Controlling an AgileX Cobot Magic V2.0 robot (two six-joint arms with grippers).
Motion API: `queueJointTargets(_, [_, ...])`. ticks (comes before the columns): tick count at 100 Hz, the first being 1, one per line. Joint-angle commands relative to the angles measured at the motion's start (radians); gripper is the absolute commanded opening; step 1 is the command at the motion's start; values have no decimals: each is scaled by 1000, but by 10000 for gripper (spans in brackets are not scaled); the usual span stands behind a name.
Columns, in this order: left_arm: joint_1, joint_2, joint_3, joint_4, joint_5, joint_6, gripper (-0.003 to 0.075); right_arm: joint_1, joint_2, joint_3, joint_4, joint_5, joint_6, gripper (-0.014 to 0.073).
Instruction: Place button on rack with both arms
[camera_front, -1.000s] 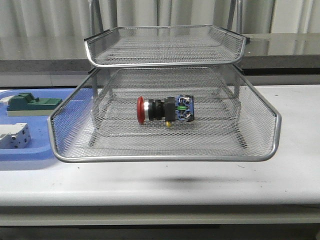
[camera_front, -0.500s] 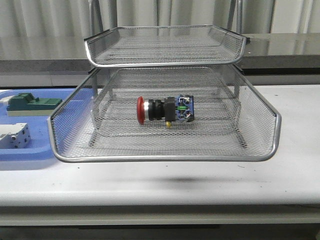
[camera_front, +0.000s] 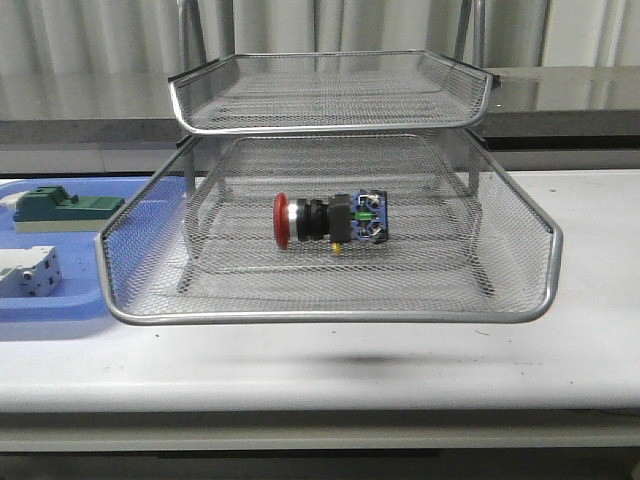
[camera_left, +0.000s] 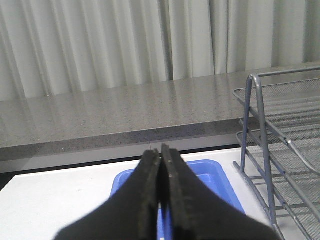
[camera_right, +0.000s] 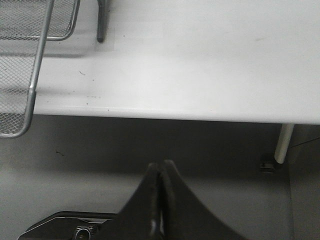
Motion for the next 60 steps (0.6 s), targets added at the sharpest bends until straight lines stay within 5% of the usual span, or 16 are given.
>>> queueJointTargets(1, [1, 5, -29, -9, -76, -8, -20, 0, -2, -32, -6, -51, -1, -68])
queueJointTargets(25, [1, 5, -29, -9, -76, -8, -20, 0, -2, -32, 14, -82, -1, -68])
queueJointTargets(60, [1, 5, -29, -9, -76, -8, -20, 0, 126, -32, 242, -126, -5, -67])
